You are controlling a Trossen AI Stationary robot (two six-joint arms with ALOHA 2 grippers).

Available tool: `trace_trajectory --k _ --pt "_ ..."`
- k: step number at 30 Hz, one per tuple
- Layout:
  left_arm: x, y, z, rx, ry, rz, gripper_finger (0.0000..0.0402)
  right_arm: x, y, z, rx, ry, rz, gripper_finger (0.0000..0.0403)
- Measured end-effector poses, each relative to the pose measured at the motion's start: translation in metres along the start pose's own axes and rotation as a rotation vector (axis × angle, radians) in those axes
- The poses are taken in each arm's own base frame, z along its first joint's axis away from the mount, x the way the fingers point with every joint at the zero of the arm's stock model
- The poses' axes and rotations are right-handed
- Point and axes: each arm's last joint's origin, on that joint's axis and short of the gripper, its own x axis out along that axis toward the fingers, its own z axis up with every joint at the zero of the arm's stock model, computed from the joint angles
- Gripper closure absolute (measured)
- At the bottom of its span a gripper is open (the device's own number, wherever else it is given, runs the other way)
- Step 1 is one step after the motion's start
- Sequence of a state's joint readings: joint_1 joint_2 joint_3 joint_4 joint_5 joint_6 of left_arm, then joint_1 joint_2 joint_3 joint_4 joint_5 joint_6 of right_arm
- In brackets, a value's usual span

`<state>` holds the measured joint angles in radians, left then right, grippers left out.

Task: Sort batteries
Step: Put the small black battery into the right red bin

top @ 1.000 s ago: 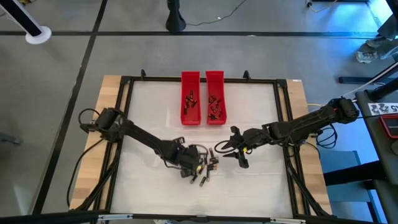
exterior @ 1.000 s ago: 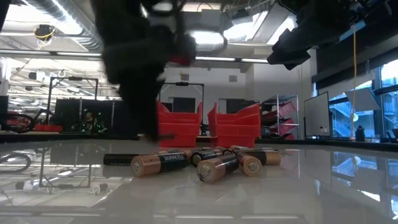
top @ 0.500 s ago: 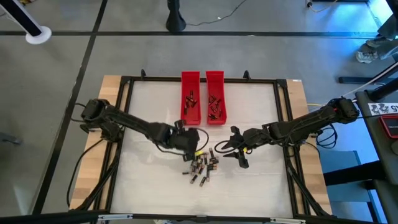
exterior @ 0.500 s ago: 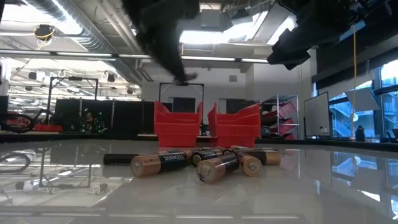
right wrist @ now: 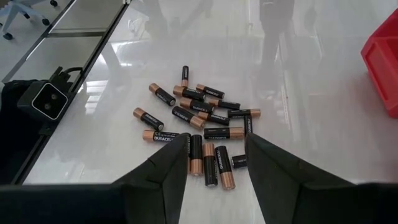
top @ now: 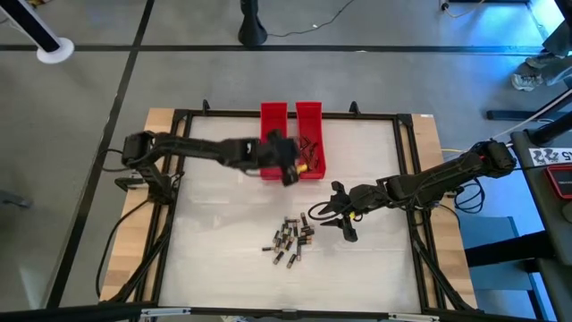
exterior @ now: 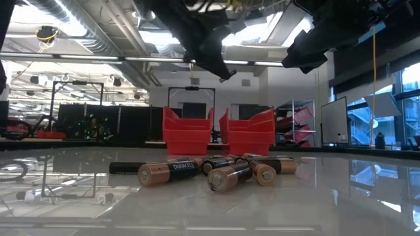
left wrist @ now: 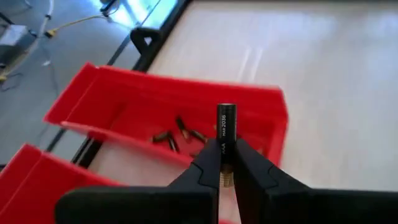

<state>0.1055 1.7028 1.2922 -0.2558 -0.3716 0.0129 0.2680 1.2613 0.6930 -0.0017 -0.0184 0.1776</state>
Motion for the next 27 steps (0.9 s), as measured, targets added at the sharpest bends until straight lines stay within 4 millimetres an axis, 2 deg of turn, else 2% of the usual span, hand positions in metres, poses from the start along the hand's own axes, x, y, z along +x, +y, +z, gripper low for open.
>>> trace_trajectory --k 5,11,21,27 --pt "0.016 0.036 0.006 -0.095 -0.078 -0.08 0.0391 0.0 0.0 0.0 -0.002 0.0 0.0 0.024" --pt "0.036 0.063 0.004 -0.198 -0.123 -0.167 0.0391 0.0 0.0 0.0 -0.006 0.002 -0.011 0.024" --pt "0.064 0.067 -0.01 -0.23 -0.081 -0.169 0.0384 0.0 0.0 -0.001 -0.021 0.005 -0.012 0.024" --pt "0.064 0.067 -0.008 -0.243 -0.109 -0.17 0.0359 0.0 -0.001 -0.001 -0.02 0.008 -0.013 0.024"
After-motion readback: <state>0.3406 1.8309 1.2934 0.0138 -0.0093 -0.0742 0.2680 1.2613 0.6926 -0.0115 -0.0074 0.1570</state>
